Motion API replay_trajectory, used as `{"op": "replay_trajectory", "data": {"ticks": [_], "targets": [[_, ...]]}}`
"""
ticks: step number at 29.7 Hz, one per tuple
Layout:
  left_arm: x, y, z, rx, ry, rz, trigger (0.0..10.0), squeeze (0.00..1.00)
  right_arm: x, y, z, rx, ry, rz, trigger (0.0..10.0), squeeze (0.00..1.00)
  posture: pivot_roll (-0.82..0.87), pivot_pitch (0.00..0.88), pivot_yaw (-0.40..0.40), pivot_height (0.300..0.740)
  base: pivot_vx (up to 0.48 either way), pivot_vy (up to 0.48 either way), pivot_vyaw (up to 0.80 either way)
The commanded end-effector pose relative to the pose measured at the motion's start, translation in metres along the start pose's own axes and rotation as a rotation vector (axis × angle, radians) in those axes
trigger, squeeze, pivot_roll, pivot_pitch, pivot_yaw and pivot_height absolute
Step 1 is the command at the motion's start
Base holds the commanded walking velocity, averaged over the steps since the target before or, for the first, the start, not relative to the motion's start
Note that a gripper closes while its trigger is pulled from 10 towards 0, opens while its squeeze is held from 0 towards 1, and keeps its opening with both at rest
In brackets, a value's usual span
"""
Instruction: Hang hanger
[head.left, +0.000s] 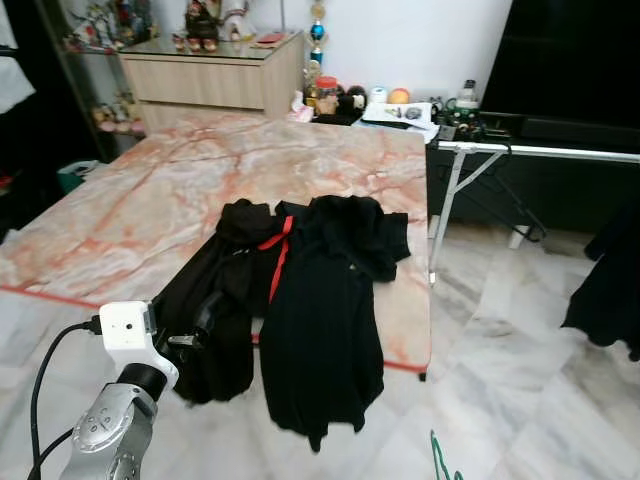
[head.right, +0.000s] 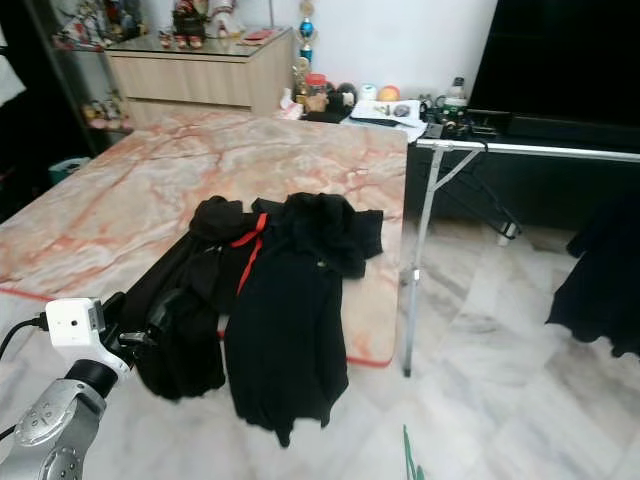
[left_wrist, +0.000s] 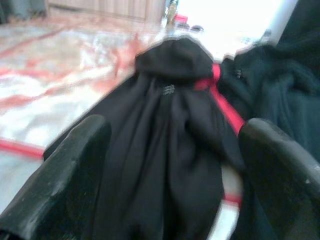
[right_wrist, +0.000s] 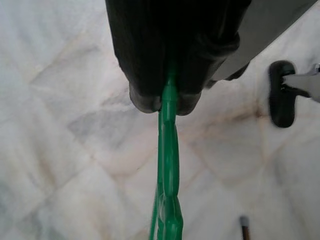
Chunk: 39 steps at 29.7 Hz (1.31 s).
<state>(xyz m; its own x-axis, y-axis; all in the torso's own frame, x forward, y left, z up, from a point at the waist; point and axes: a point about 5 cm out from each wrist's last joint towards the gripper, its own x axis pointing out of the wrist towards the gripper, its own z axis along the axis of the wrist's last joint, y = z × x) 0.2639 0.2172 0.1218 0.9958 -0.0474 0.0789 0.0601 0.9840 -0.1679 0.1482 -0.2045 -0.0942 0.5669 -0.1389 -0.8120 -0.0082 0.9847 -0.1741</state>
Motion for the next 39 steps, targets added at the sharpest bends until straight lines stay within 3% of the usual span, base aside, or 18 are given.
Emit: {"op": "replay_trajectory", "data": {"ticks": [1,10,22,28,29,30,34,38,39], "targets": [[0.001,0.000,0.003,0.005,-0.011,-0.003,10.0,0.00,-0.002,-0.001,-0.009,0.005,0.025,-0.001,10.0,0.00,0.08,0.046,0.048,0.740,-0.277,0.000,0.00],[0.000,0.000,0.001,0.008,-0.005,-0.003,10.0,0.00,-0.001,0.000,-0.006,0.004,0.018,0.002,10.0,0.00,0.08,0.046,0.048,0.740,-0.185,0.000,0.00],[-0.022,0.022,-0.043,0.045,0.185,0.065,10.0,0.00,0.000,0.005,-0.001,-0.006,0.010,0.008,10.0,0.00,0.08,0.033,0.051,0.740,0.000,0.000,0.00],[-0.026,0.023,-0.060,0.117,0.282,0.017,10.0,0.00,0.001,0.000,0.001,-0.042,0.005,0.008,10.0,0.00,0.07,0.021,0.051,0.740,0.000,0.000,0.00],[-0.024,0.019,-0.065,0.185,0.317,-0.040,10.0,0.00,0.001,-0.002,0.004,-0.075,0.003,0.025,10.0,0.00,0.07,0.018,0.051,0.740,0.000,0.000,0.00],[-0.023,0.011,-0.073,0.295,0.368,-0.165,10.0,0.00,0.004,-0.005,0.014,-0.165,-0.016,0.045,10.0,0.00,0.07,0.018,0.051,0.740,0.000,0.000,0.00],[-0.020,-0.002,-0.081,0.410,0.408,-0.326,10.0,0.00,0.007,-0.005,0.032,-0.288,-0.073,0.097,10.0,0.00,0.07,0.013,0.050,0.740,0.000,0.000,0.00],[-0.014,-0.023,-0.091,0.555,0.451,-0.575,10.0,0.00,0.008,0.007,0.059,-0.728,-0.167,0.289,10.0,0.00,0.07,0.016,0.050,0.740,0.000,0.000,0.00],[-0.014,-0.023,-0.091,0.555,0.451,-0.575,10.0,0.00,0.008,0.007,0.059,-0.728,-0.167,0.289,10.0,0.00,0.07,0.016,0.050,0.740,0.000,0.000,0.00]]}}
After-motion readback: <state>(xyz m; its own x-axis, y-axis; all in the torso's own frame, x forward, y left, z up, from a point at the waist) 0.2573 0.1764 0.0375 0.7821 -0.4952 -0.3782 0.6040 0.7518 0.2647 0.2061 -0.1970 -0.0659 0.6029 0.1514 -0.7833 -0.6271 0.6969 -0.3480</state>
